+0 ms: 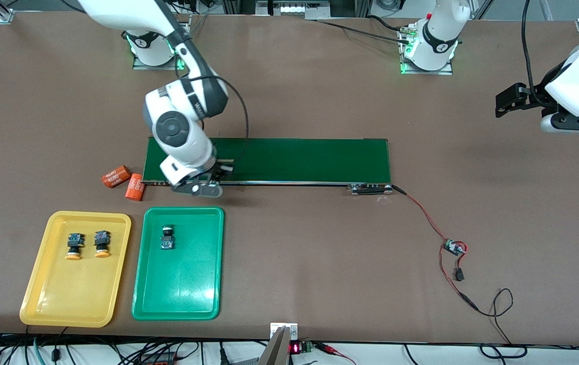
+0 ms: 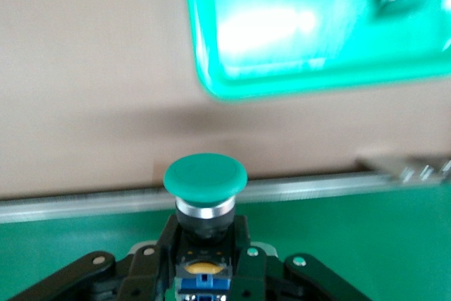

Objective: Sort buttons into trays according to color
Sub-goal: 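Lower the second green-capped button into the green tray with the right gripper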

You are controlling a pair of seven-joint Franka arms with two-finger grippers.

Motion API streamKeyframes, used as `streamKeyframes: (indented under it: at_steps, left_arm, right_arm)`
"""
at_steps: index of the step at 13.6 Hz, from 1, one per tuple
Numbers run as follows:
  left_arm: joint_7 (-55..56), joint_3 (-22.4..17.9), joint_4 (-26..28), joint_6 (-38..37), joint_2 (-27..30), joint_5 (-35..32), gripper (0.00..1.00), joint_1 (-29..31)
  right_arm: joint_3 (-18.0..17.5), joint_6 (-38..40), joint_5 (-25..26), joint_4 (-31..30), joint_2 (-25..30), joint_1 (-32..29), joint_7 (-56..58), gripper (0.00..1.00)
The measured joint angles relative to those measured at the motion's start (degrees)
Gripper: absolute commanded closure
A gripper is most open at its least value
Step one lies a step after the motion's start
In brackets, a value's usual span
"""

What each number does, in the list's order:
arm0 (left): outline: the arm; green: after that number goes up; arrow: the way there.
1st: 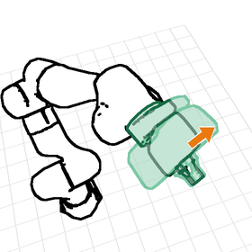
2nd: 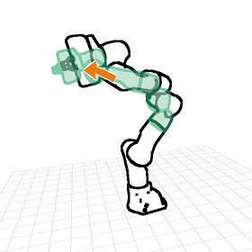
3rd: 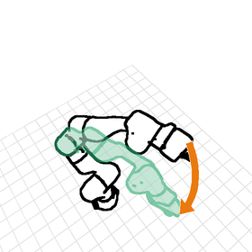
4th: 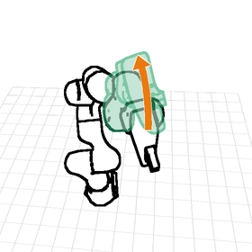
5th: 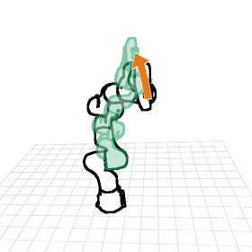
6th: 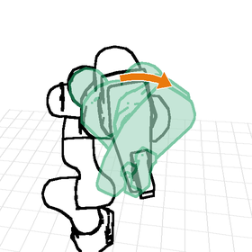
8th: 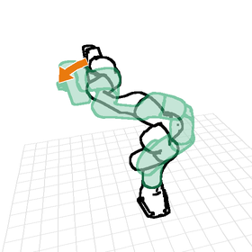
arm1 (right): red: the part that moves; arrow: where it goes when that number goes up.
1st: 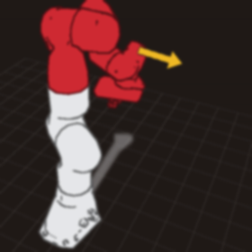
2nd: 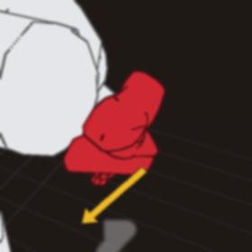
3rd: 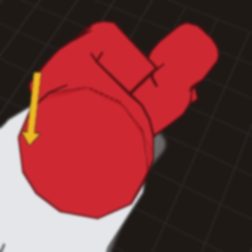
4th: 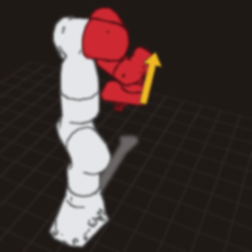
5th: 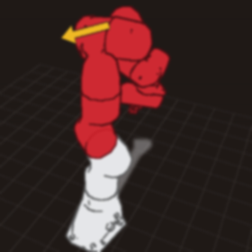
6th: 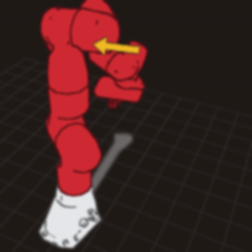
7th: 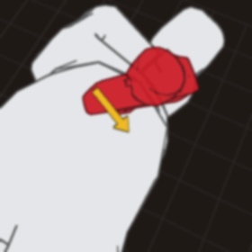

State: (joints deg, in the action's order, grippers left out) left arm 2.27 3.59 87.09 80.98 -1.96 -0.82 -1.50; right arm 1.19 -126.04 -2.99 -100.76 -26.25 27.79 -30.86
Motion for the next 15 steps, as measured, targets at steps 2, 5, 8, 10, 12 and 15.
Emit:
streamKeyframes:
  at_steps: [2, 5, 8, 10, 12, 15]
  left_arm:
    - [0.0, 0.0, 0.0, 0.0, 0.0, 0.0, 0.00, 0.0]
    - [-0.1, 0.1, 0.0, 0.0, 0.0, 0.0, 0.00, -0.1]
    - [-0.1, 0.1, 0.0, 0.0, 0.0, 0.0, 0.00, -0.1]
    - [-0.1, 0.1, 0.0, 0.0, 0.0, 0.0, 0.00, -0.1]
    - [-0.1, 0.2, 0.0, 0.0, 0.0, 0.0, 0.00, -0.1]
    - [-0.1, 0.3, 0.0, 0.0, 0.0, 0.0, 0.00, -0.1]
  right_arm:
    - [0.1, 0.0, 0.0, 3.8, -2.0, -2.7, 3.3, 0.82]
    - [0.2, -0.4, 0.0, 10.3, -7.6, -6.7, 7.9, 0.82]
    - [0.4, -4.1, 0.0, 15.1, -13.1, -8.4, 11.8, 0.82]
    - [1.0, -7.9, 0.0, 16.0, -15.3, -8.8, 13.9, 0.82]
    - [1.2, -10.4, 0.0, 16.2, -16.9, -9.0, 15.4, 0.82]
    - [1.7, -13.4, 0.0, 16.6, -19.6, -9.0, 17.7, 0.82]
